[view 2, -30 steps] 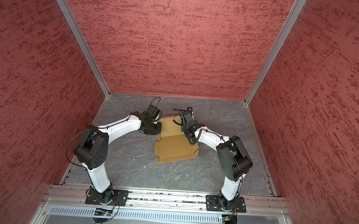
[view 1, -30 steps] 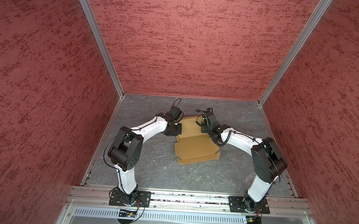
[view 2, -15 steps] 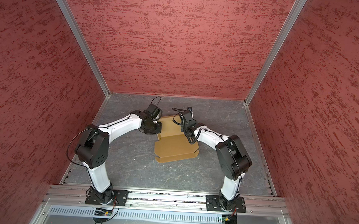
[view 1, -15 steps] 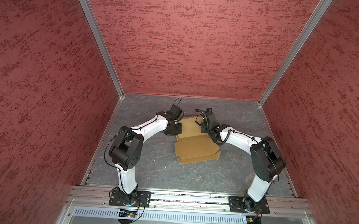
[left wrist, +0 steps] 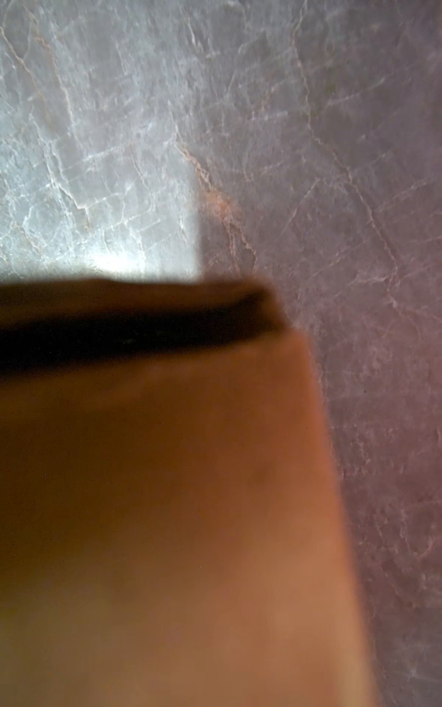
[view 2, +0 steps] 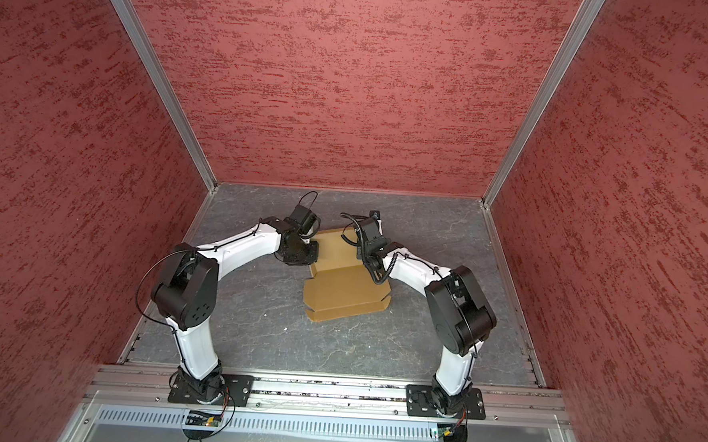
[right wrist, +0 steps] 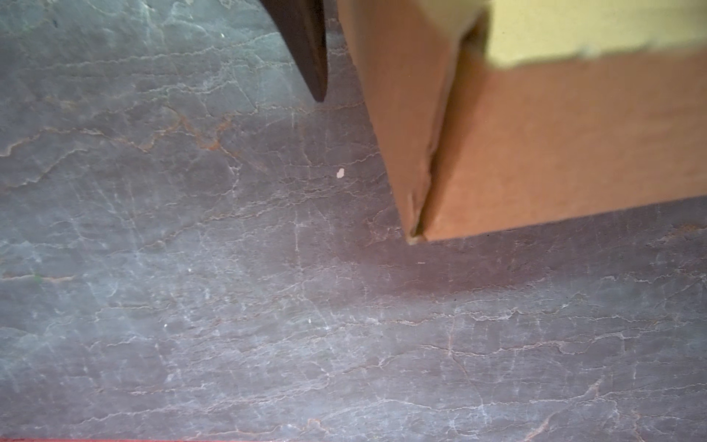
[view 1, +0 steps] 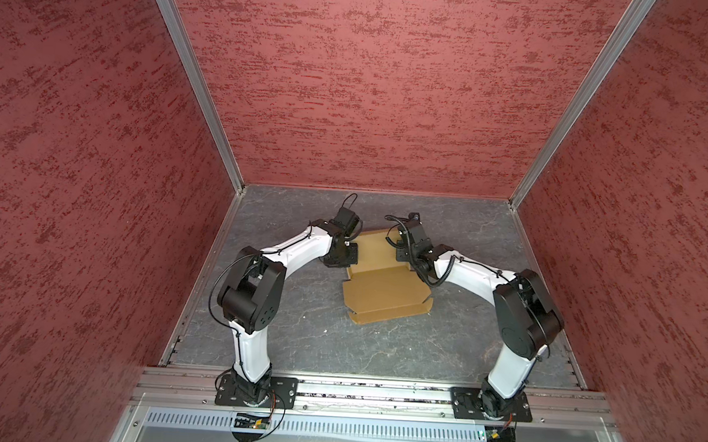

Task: Fold the paper box

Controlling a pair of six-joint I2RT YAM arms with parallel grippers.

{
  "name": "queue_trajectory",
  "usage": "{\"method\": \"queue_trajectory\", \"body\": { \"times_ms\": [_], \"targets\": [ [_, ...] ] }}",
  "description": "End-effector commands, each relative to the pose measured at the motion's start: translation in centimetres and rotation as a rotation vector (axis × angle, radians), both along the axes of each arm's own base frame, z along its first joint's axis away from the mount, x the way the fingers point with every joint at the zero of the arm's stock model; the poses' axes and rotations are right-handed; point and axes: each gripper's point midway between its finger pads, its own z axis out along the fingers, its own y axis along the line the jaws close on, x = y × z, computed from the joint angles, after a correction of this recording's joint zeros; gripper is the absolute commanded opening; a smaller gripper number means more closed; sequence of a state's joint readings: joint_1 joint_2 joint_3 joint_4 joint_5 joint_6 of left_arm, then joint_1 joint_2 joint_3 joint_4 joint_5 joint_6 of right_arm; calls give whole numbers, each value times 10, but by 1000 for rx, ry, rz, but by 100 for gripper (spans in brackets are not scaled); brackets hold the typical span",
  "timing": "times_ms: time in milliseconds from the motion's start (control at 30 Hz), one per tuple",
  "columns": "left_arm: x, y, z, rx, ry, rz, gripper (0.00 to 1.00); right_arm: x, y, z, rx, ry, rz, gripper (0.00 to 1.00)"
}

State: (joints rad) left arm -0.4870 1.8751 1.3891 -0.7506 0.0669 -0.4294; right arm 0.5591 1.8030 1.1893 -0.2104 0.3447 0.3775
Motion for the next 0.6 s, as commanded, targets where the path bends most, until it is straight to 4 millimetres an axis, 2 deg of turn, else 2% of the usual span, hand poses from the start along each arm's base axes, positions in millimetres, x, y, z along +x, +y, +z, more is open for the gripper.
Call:
{"method": "queue_trajectory", "body": {
  "times_ms": [0,133,200,433,567],
  "targets": [
    [3,2,1,13,6,6,0,5,-4,16,21,-34,-27,24],
    [3,1,3,6,4,12,1,5,-2,14,22,-25,-12,16],
    [4,1,5,-1,0,15,5,4,-1,10,20,-16,-4,15],
    [3,0,8,-3,6,14,15,2,4,-3,23,30,17,12],
    [4,3,8,4,13,21,17,1,8,-9,30,59,28,12]
  ]
}}
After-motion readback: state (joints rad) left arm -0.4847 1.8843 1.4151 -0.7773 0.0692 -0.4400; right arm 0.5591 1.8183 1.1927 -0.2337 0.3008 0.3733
